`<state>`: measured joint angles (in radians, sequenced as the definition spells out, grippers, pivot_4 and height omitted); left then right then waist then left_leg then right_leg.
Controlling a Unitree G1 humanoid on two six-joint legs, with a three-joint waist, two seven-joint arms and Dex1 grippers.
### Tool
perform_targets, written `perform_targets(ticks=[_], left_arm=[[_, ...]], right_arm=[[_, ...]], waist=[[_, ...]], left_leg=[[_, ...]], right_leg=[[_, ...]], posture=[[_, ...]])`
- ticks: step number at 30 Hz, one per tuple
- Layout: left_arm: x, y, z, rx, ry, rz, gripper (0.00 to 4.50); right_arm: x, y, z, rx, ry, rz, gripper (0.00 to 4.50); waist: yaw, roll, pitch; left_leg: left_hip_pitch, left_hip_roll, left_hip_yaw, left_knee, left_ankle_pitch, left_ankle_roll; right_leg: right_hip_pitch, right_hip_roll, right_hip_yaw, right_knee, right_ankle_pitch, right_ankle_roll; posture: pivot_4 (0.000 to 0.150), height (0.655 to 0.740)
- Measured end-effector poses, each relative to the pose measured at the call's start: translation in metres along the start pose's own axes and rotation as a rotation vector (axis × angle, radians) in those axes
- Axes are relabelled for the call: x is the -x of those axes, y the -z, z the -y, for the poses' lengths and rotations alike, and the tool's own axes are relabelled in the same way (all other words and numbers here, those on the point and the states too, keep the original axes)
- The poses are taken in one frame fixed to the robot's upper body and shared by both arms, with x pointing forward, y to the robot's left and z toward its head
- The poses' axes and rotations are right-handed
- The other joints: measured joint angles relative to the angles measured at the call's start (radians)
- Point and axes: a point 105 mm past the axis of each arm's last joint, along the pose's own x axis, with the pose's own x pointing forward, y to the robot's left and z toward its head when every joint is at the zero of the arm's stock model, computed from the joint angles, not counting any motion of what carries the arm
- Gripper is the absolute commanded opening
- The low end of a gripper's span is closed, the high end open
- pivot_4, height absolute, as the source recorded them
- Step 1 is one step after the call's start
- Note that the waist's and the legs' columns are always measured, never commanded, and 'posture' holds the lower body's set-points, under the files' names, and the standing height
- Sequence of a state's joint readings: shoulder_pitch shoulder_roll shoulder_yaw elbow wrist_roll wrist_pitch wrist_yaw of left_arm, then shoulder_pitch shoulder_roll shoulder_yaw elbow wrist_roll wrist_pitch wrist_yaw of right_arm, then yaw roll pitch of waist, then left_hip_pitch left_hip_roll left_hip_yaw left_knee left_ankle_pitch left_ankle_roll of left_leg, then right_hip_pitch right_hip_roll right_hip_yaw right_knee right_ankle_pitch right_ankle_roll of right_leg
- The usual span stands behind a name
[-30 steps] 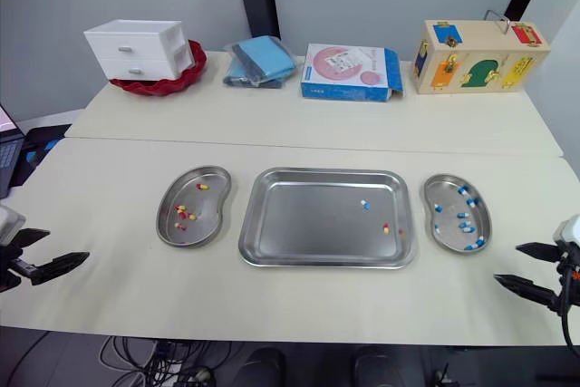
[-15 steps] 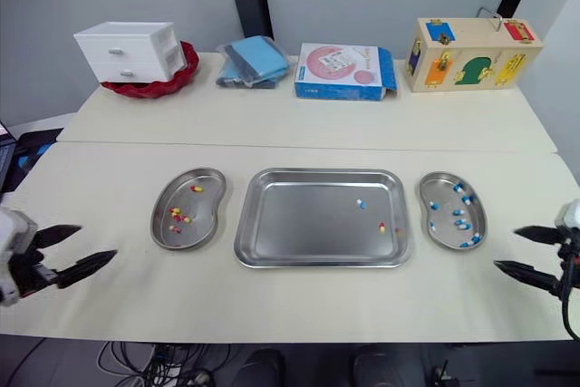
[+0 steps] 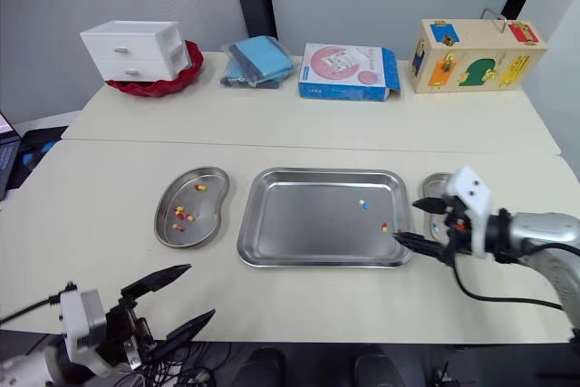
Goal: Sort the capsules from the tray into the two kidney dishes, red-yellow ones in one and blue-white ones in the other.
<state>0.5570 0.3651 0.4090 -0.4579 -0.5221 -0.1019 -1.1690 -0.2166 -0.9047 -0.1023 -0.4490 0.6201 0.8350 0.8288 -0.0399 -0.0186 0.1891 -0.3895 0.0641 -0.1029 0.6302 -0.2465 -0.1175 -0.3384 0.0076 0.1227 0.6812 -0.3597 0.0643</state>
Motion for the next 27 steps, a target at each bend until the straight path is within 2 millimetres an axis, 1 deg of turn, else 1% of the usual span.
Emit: perform_targets(ticks=[1,4,7,13,15,18,22,23,25,27], left_arm=[[-0.003,0.0,0.005,-0.006,-0.001,0.04,4.46],[-0.003,0.005,0.017,-0.004,0.023,0.079,4.46],[-0.004,0.005,0.019,-0.016,0.014,0.144,4.46],[-0.002,0.013,0.022,-0.009,0.008,0.196,4.46],[-0.001,0.015,0.023,-0.005,0.011,0.197,4.46],[0.0,0.014,0.023,-0.022,0.008,0.227,4.46],[0.0,0.014,0.026,-0.037,0.011,0.271,4.46],[0.0,0.013,0.026,-0.044,0.011,0.276,4.49],[0.001,0.015,0.026,-0.042,0.006,0.278,4.5],[0.002,0.016,0.026,-0.042,0.0,0.282,4.5]], right_arm=[[-0.008,0.0,-0.001,0.005,0.005,-0.004,4.5],[-0.027,-0.001,0.002,0.028,0.041,-0.025,4.5],[-0.044,-0.002,0.007,0.031,0.085,-0.037,4.5],[-0.075,-0.006,0.011,0.01,0.134,-0.057,4.5],[-0.081,-0.007,0.014,0.005,0.15,-0.07,4.5],[-0.089,-0.005,0.015,0.01,0.168,-0.095,4.5],[-0.102,0.005,0.013,-0.006,0.182,-0.14,4.5],[-0.105,0.008,0.013,-0.009,0.185,-0.152,4.32],[-0.107,0.007,0.014,0.0,0.207,-0.156,3.92],[-0.108,0.007,0.016,0.0,0.219,-0.156,3.22]], waist=[[0.001,0.0,0.0],[0.002,0.0,0.0],[0.004,0.0,0.0],[0.004,0.0,0.0],[0.004,0.001,0.0],[0.006,0.001,-0.001],[0.004,0.001,-0.001],[0.004,0.001,-0.001],[0.004,0.002,-0.001],[0.004,0.001,-0.002]], left_leg=[[0.0,0.0,-0.001,0.0,0.0,0.0],[-0.001,0.0,-0.001,0.0,0.0,0.0],[-0.003,0.0,-0.001,0.0,0.0,0.0],[-0.006,0.0,-0.002,0.0,0.0,0.0],[-0.007,0.0,-0.002,0.0,0.0,0.0],[-0.009,0.0,-0.003,0.0,0.0,0.0],[-0.009,0.0,-0.002,0.0,0.0,0.0],[-0.009,0.0,-0.003,0.0,0.0,0.0],[-0.009,0.0,-0.002,0.0,0.0,0.0],[-0.009,0.0,-0.002,0.0,0.0,0.0]], right_leg=[[0.0,0.0,0.0,0.0,0.0,0.0],[-0.002,0.0,0.0,0.0,0.0,0.0],[-0.004,0.0,0.0,0.001,0.0,0.0],[-0.006,0.0,-0.002,0.001,0.0,0.0],[-0.008,0.0,-0.002,0.002,0.0,0.0],[-0.01,0.0,-0.002,0.002,0.0,-0.001],[-0.011,0.0,-0.002,0.003,0.0,-0.001],[-0.011,0.0,-0.002,0.003,0.0,-0.001],[-0.011,0.0,-0.002,0.003,0.0,-0.001],[-0.011,0.0,-0.002,0.003,0.0,-0.001]], posture=[[0.15,0.74],[0.15,0.74],[0.15,0.74],[0.15,0.74],[0.15,0.74],[0.15,0.74],[0.15,0.74],[0.15,0.74],[0.15,0.74],[0.15,0.74]])
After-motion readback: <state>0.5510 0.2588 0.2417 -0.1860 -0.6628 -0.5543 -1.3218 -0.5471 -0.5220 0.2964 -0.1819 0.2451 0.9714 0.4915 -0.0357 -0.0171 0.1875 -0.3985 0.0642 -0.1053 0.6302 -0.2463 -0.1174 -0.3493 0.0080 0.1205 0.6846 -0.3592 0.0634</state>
